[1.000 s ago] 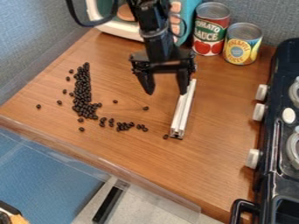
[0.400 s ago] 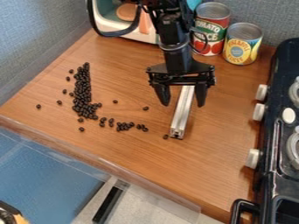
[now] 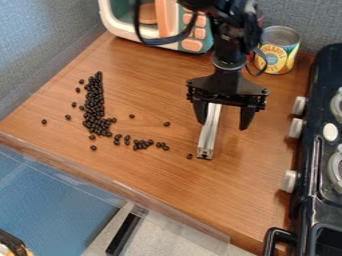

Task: Sweep into pile

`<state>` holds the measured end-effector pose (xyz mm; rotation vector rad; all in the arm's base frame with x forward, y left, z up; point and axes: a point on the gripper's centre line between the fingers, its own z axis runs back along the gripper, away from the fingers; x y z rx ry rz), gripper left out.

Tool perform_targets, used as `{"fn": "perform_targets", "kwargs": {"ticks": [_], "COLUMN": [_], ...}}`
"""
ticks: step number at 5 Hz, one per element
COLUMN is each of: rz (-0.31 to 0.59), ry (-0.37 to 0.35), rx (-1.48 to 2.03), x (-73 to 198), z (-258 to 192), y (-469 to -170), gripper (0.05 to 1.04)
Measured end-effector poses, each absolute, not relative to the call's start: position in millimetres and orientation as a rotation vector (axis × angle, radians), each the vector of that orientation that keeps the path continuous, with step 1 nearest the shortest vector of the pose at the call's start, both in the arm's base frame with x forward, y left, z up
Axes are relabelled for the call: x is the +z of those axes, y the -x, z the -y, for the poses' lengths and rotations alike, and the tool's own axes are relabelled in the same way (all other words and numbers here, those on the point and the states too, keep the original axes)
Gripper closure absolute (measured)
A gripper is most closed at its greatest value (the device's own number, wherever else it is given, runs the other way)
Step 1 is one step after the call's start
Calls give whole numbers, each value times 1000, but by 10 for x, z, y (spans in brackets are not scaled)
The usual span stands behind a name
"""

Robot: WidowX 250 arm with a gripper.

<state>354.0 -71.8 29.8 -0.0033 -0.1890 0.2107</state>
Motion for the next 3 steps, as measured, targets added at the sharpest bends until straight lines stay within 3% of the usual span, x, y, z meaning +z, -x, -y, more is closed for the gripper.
{"fn": "perform_targets", "kwargs": {"ticks": [1,2,3], "rz": [175,172,139], "ry": [-110,-134,-89], "rx": [228,249,263], "x": [216,214,205], "z": [676,605,548], "y": [-3528,-3519,-3503], "gripper": [385,678,745]}}
